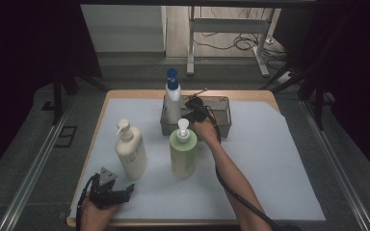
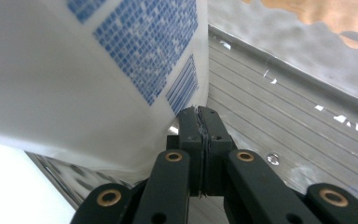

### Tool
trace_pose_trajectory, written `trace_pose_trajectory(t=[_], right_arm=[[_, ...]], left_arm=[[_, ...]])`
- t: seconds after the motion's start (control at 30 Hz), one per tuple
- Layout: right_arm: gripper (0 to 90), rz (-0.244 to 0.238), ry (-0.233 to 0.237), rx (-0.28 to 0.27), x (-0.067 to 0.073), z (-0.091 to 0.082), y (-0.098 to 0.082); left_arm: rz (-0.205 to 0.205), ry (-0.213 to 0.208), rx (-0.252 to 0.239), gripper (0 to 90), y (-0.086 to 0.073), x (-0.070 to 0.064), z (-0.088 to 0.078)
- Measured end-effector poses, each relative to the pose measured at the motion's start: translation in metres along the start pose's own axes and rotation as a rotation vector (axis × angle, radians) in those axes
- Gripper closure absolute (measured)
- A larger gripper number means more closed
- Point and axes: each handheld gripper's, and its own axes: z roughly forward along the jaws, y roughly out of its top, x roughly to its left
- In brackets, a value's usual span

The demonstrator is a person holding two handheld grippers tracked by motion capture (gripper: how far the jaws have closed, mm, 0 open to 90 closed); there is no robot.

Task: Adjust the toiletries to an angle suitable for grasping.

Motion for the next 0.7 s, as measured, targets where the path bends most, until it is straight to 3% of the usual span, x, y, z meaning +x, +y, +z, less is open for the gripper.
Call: trace_pose_trajectory(t=[0.3, 0.63, 0.7], right_arm=[[88.7, -0.017, 0.025, -0.013, 0.006, 0.0036, 0.0022], [89.6, -0.003, 0.032, -0.025, 0.0097, 0.0035, 0.004], [89.6, -0.025, 0.033, -0.02, 0.0096, 0.0037, 0.0041]], left_arm=[[0.0, 0.0, 0.0, 12.1, 0.0, 0.0, 0.0], [0.0, 0.0, 0.001, 12.1, 0.0001, 0.0001, 0.0], [0.001, 0.0, 0.001, 12.1, 0.0002, 0.0002, 0.0]])
